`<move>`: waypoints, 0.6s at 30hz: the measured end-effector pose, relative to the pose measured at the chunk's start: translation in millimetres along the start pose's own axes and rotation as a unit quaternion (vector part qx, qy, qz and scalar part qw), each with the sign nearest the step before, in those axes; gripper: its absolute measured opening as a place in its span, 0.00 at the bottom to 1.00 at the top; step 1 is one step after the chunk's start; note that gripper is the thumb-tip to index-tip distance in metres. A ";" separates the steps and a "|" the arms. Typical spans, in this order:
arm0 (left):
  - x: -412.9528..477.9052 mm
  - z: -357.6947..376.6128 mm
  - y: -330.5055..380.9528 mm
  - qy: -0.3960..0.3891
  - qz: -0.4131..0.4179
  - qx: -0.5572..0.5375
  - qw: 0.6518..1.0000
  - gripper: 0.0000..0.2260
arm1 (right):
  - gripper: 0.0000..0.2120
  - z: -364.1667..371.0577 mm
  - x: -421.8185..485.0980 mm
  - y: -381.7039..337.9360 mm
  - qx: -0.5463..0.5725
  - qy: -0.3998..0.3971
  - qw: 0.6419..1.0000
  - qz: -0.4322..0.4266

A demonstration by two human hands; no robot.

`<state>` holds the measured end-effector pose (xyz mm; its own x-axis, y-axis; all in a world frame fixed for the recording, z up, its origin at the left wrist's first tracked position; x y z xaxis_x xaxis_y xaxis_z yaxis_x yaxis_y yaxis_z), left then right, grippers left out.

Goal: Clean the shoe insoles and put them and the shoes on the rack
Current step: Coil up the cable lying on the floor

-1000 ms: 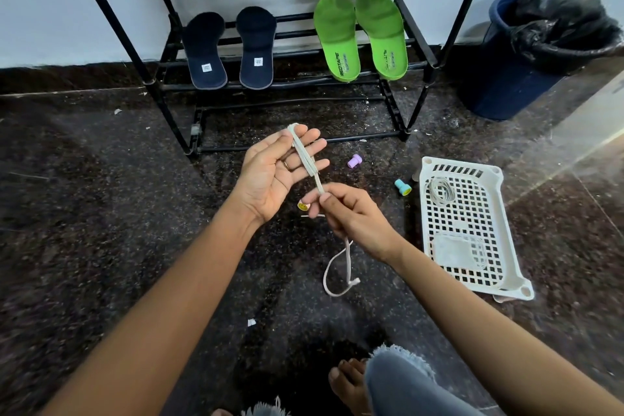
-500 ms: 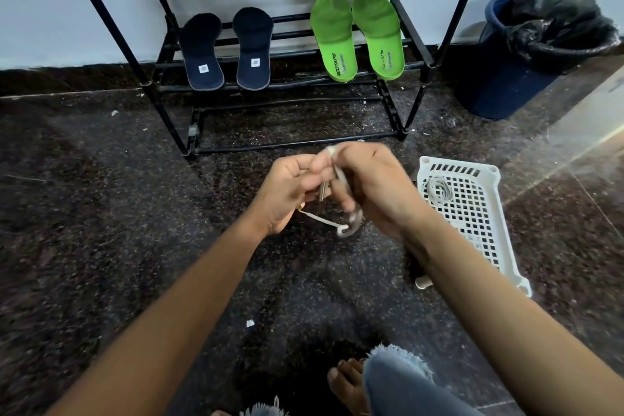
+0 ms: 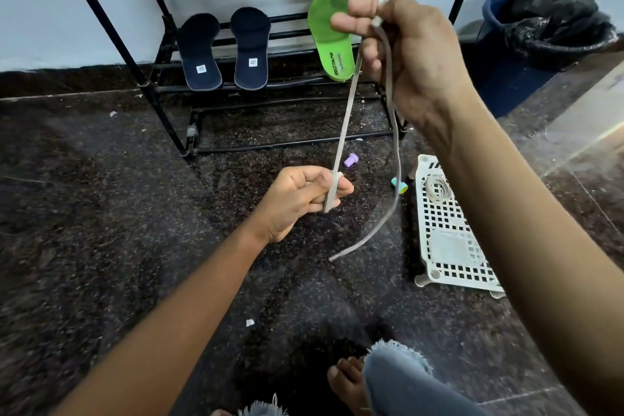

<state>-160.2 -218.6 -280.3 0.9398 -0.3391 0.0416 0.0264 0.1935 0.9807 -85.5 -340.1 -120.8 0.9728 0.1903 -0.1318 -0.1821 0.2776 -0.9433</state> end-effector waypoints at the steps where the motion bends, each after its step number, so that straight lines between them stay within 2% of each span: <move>1: -1.5 1.0 -0.1 -0.003 0.001 -0.002 1.000 0.11 | 0.14 -3.3 5.8 2.7 0.002 0.011 1.000 0.002; 4: -5.0 0.9 -2.8 -0.001 -0.001 -0.008 1.000 0.12 | 0.13 -24.6 21.3 27.8 -0.039 0.052 0.996 0.064; 7: -6.2 -1.6 -2.6 0.015 -0.004 -0.031 0.999 0.11 | 0.18 -58.3 22.5 78.1 -0.148 0.053 0.968 0.196; 9: -5.3 -2.6 -0.2 0.019 0.000 -0.049 0.999 0.10 | 0.27 -81.5 15.6 115.8 -0.255 0.039 0.925 0.278; 10: -4.4 -2.1 1.4 0.018 0.000 -0.057 0.998 0.10 | 0.29 -92.9 12.3 130.5 -0.339 0.040 0.893 0.294; 12: -2.1 -0.7 4.7 0.013 -0.004 -0.070 0.997 0.10 | 0.26 -111.6 6.0 147.8 -0.509 0.072 0.815 0.266; 13: -0.7 -0.3 5.9 0.012 -0.007 -0.071 0.997 0.10 | 0.21 -115.4 5.7 150.6 -0.557 0.085 0.798 0.212; 14: 0.7 0.1 6.8 0.013 -0.010 -0.069 0.997 0.10 | 0.14 -111.1 3.8 151.3 -0.540 0.074 0.824 0.158; 15: 2.1 0.9 7.7 0.013 -0.012 -0.067 0.998 0.10 | 0.11 -102.7 0.4 151.5 -0.481 0.032 0.869 0.114; 16: 3.6 1.7 8.3 0.013 -0.014 -0.066 0.998 0.10 | 0.15 -90.5 -4.9 149.0 -0.412 -0.028 0.907 0.079; 17: 5.1 2.9 9.1 0.012 -0.016 -0.064 0.998 0.10 | 0.18 -78.8 -9.7 146.1 -0.356 -0.093 0.928 0.051; 18: 6.4 3.9 10.0 0.012 -0.018 -0.061 0.998 0.10 | 0.19 -68.2 -15.0 142.9 -0.327 -0.141 0.934 0.034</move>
<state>-155.3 -222.4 -269.5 0.9454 -0.3259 0.0015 0.0993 0.2925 0.9511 -116.4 -367.4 -274.4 0.8691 0.4527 -0.1994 -0.0257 -0.3611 -0.9322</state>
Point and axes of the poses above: each hand's wrist, its own x-axis towards the middle knuckle, its own z-axis out of the palm, y = z × x, the point moved 6 cm from there along x, towards the middle knuckle, and after that the axes turned 11 degrees about z, right-handed, at the moved point
